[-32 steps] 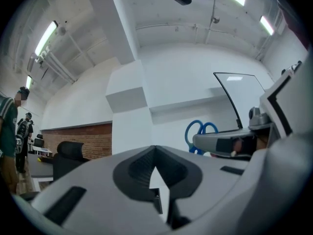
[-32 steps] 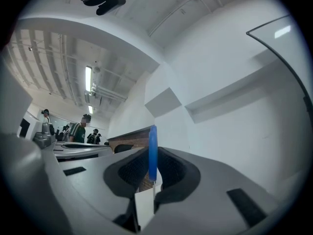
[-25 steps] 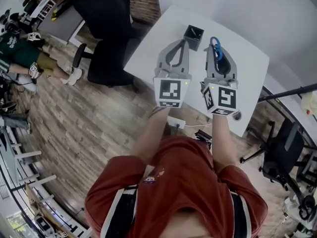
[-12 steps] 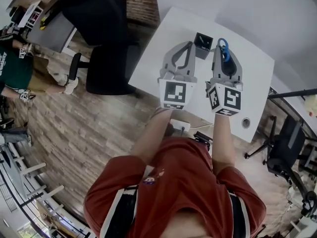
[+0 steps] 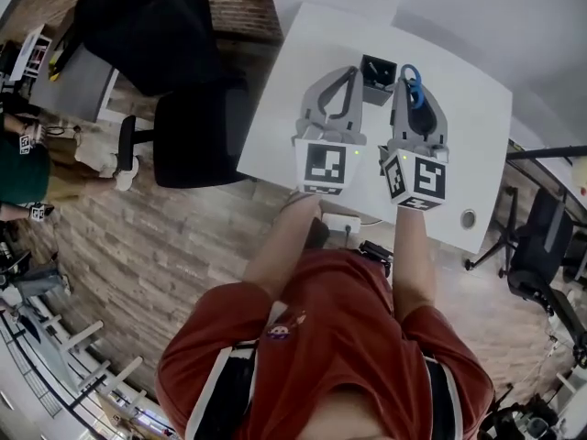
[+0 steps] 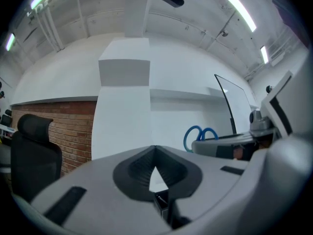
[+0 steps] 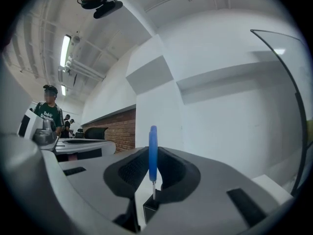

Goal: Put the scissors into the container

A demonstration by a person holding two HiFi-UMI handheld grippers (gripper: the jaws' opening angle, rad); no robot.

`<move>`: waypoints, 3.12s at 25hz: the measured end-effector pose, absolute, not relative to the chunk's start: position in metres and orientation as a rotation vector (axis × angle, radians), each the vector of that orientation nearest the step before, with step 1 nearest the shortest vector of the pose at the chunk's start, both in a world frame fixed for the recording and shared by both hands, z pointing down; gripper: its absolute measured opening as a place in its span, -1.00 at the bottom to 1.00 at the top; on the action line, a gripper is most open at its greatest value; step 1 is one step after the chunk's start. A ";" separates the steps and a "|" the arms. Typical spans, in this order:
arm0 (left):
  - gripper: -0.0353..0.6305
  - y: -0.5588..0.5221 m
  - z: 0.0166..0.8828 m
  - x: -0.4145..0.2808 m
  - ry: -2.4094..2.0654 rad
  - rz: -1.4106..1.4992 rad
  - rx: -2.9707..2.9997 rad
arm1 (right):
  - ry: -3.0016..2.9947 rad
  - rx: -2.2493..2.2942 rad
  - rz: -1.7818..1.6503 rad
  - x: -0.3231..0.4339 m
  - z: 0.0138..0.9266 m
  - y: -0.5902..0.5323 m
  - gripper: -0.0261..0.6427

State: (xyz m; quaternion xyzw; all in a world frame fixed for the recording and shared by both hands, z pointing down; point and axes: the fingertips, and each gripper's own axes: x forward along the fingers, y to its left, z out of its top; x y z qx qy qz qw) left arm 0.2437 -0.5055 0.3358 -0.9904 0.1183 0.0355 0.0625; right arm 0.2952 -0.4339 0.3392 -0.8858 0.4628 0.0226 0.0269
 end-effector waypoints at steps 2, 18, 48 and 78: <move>-0.86 -0.509 0.339 0.249 0.337 0.106 -2.998 | 1.413 -2.747 0.048 0.299 0.348 -0.437 -0.75; -0.86 -0.540 0.387 0.277 0.306 0.035 -3.043 | 1.373 -2.763 -0.073 0.330 0.402 -0.473 -0.75; -0.86 -0.565 0.452 0.283 0.317 -0.079 -3.119 | 1.377 -2.881 -0.342 0.343 0.488 -0.509 -0.75; -0.86 -0.563 0.466 0.274 0.318 -0.116 -3.134 | 1.327 -2.993 -0.550 0.349 0.514 -0.511 -0.53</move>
